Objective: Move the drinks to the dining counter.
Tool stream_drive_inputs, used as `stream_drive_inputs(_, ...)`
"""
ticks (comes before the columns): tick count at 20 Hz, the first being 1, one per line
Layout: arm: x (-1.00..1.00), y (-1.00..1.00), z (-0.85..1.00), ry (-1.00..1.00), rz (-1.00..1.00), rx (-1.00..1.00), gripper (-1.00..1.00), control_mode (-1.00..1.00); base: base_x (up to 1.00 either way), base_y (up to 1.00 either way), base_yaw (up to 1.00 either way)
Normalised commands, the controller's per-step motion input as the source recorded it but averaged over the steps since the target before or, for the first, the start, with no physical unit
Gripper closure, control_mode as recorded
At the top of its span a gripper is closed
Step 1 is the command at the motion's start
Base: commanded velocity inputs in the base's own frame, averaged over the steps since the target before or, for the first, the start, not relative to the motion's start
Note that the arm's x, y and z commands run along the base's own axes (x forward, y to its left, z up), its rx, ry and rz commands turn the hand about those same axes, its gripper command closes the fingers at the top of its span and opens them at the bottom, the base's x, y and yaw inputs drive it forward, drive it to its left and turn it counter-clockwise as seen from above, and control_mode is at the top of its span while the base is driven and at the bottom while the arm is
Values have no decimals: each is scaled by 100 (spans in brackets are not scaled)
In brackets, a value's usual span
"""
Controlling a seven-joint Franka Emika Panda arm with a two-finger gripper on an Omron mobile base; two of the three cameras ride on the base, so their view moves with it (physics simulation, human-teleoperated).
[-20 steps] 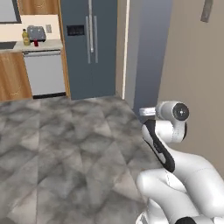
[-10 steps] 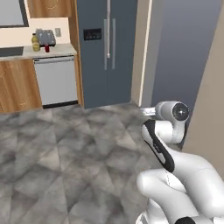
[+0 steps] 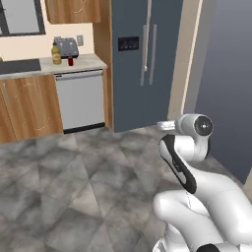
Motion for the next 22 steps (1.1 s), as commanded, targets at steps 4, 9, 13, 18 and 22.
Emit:
stream_drive_inputs(4, 0, 0, 0, 0, 0, 0, -100, 100, 100, 99, -6)
stream_drive_inputs(9, 0, 0, 0, 0, 0, 0, -100, 100, 100, 56, -1)
stream_drive_inputs(13, 0, 0, 0, 0, 0, 0, -100, 100, 100, 26, 0)
stream_drive_inputs(18, 0, 0, 0, 0, 0, 0, -100, 100, 100, 6, 0)
stream_drive_inputs(22, 0, 0, 0, 0, 0, 0, -100, 100, 100, 15, 0)
